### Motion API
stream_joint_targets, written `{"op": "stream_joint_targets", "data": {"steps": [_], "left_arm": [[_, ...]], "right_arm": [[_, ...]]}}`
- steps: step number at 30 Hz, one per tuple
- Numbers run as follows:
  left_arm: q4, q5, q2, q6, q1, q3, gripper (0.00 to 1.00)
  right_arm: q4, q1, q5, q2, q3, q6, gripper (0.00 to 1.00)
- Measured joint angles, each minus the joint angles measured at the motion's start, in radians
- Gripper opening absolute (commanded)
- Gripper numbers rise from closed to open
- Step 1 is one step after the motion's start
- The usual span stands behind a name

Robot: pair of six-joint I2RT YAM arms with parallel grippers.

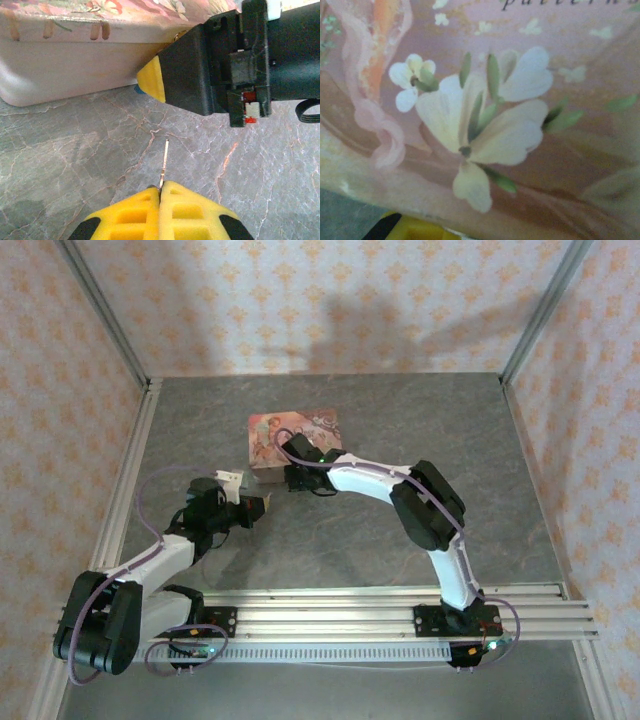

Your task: Unlock a padlock with a key

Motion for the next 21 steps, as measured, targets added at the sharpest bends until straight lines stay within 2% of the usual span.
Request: {"op": "stream_joint_targets", "data": {"steps": [12,21], "left_arm": [[0.075,0.04,-0.001,-0.002,-0.026,-0.002,0.0],[0.166,0.064,0.084,0.023,-0.047,0.01,0.0]], "right_arm": [[0.02,-0.076,-0.274,-0.068,-0.021,0.061,0.0],[-0.013,-0.122,-0.418,-0.093,-0.016,0.096,0.0]]}}
